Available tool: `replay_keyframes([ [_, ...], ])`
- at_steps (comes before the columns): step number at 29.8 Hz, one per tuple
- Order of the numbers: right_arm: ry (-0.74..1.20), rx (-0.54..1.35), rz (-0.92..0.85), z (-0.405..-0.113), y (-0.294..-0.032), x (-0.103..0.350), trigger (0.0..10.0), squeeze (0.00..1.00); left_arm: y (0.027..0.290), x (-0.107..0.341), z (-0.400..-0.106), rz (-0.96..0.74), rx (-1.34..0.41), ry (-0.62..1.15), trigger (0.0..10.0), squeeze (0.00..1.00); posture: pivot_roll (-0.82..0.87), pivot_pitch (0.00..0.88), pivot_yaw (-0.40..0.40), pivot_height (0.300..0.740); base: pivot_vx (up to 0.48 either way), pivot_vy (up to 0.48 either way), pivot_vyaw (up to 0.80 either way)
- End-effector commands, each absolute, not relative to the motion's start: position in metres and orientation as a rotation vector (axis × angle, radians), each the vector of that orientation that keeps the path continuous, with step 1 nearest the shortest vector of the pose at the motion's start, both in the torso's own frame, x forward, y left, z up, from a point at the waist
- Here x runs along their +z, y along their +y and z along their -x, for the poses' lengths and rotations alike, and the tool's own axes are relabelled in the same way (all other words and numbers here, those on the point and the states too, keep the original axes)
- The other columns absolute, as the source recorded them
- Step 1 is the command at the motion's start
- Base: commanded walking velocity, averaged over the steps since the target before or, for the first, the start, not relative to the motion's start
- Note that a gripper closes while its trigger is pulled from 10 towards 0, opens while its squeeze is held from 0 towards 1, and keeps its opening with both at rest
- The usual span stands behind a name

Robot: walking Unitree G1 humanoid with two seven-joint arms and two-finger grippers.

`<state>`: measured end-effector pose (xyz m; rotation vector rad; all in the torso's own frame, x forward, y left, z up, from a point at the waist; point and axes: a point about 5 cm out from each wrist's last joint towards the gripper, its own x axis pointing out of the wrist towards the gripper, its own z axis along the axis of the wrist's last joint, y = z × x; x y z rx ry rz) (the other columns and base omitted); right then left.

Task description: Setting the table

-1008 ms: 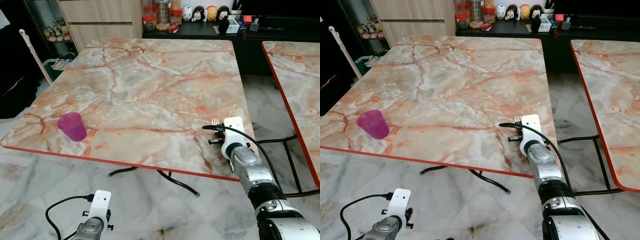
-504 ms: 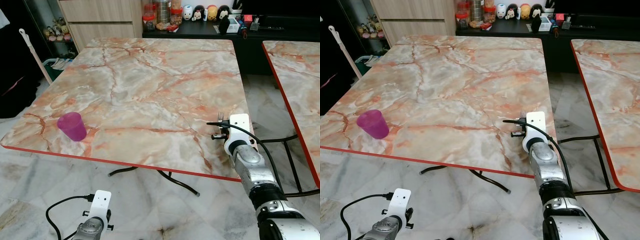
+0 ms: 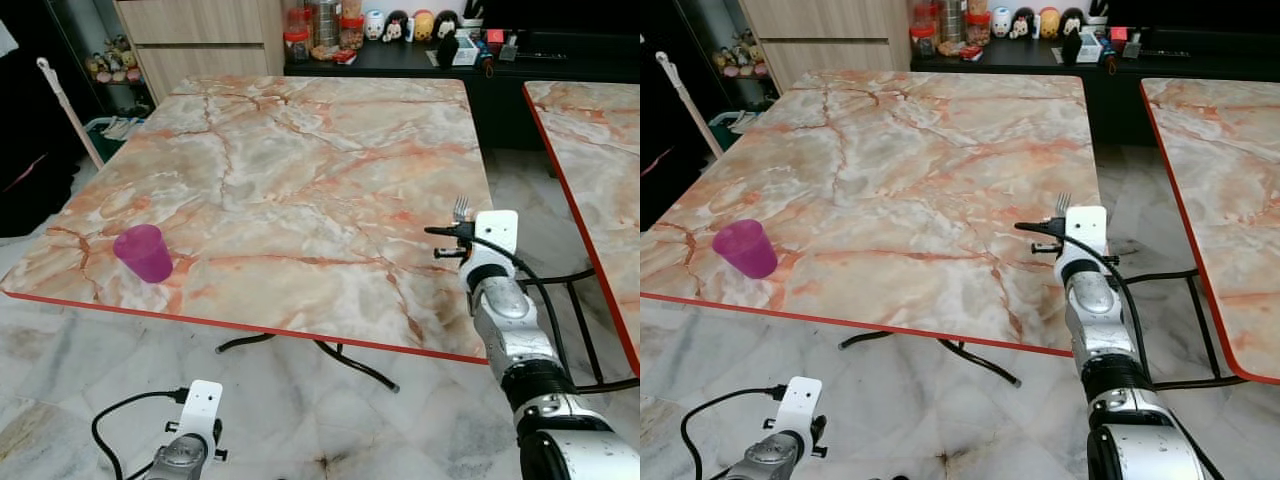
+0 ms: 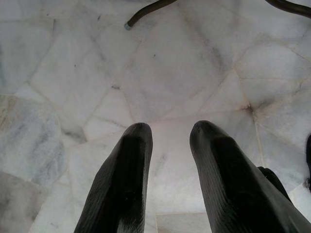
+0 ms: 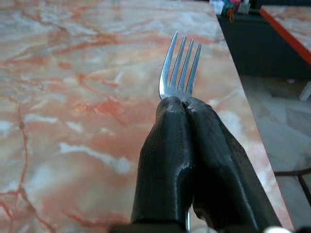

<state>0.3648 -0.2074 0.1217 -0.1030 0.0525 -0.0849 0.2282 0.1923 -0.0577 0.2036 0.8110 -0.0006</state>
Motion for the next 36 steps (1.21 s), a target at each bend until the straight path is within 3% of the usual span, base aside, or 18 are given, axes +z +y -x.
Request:
replay_keyframes([
  [1,0.008,-0.083,0.098,-0.368,-0.206,0.132,10.0,0.00,0.195,-0.058,-0.228,-0.217,0.002,0.816,10.0,0.00,-0.06,0.080,0.069,0.740,0.000,0.000,0.00],
  [14,-0.012,-0.063,0.101,-0.369,-0.203,0.133,10.0,0.00,0.194,-0.058,-0.228,-0.213,0.001,0.815,10.0,0.00,-0.06,0.075,0.066,0.740,0.000,0.000,0.00],
  [18,0.117,-0.047,0.137,-0.368,-0.199,0.115,10.0,0.00,0.194,-0.058,-0.228,-0.208,-0.003,0.821,10.0,0.00,-0.06,0.075,0.066,0.740,0.000,0.000,0.00],
  [20,0.272,-0.090,0.150,-0.361,-0.204,0.093,10.0,0.00,0.193,-0.058,-0.228,-0.207,-0.014,0.827,10.0,0.00,-0.06,0.075,0.066,0.740,0.000,0.000,0.00],
  [28,0.371,-0.099,0.117,-0.354,-0.204,0.077,10.0,0.00,0.193,-0.058,-0.228,-0.201,-0.012,0.826,10.0,0.00,-0.06,0.079,0.063,0.740,0.000,0.000,0.00],
  [29,0.368,-0.097,0.111,-0.355,-0.203,0.077,10.0,0.30,0.193,-0.058,-0.228,-0.201,-0.012,0.826,10.0,0.00,-0.06,0.079,0.063,0.740,0.000,0.000,0.00],
  [30,0.368,-0.097,0.111,-0.355,-0.203,0.077,10.0,0.30,0.193,-0.058,-0.228,-0.201,-0.012,0.826,10.0,0.00,-0.06,0.079,0.063,0.740,0.000,0.000,0.00],
  [31,0.363,-0.102,0.106,-0.356,-0.204,0.079,10.0,0.75,0.193,-0.058,-0.228,-0.201,-0.012,0.827,10.0,0.00,-0.06,0.079,0.063,0.740,0.000,0.000,0.00],
  [32,0.363,-0.102,0.106,-0.356,-0.204,0.079,10.0,0.75,0.193,-0.058,-0.228,-0.201,-0.012,0.827,10.0,0.00,-0.06,0.079,0.063,0.740,0.000,0.000,0.00],
  [33,0.366,-0.110,0.111,-0.357,-0.205,0.080,10.0,1.00,0.193,-0.058,-0.228,-0.202,-0.011,0.826,10.0,0.00,-0.06,0.079,0.063,0.740,0.000,0.000,0.00],
  [36,0.356,-0.118,0.110,-0.358,-0.206,0.083,10.0,1.00,0.193,-0.058,-0.228,-0.203,-0.010,0.826,10.0,0.00,-0.06,0.079,0.063,0.740,0.000,0.000,0.00],
])
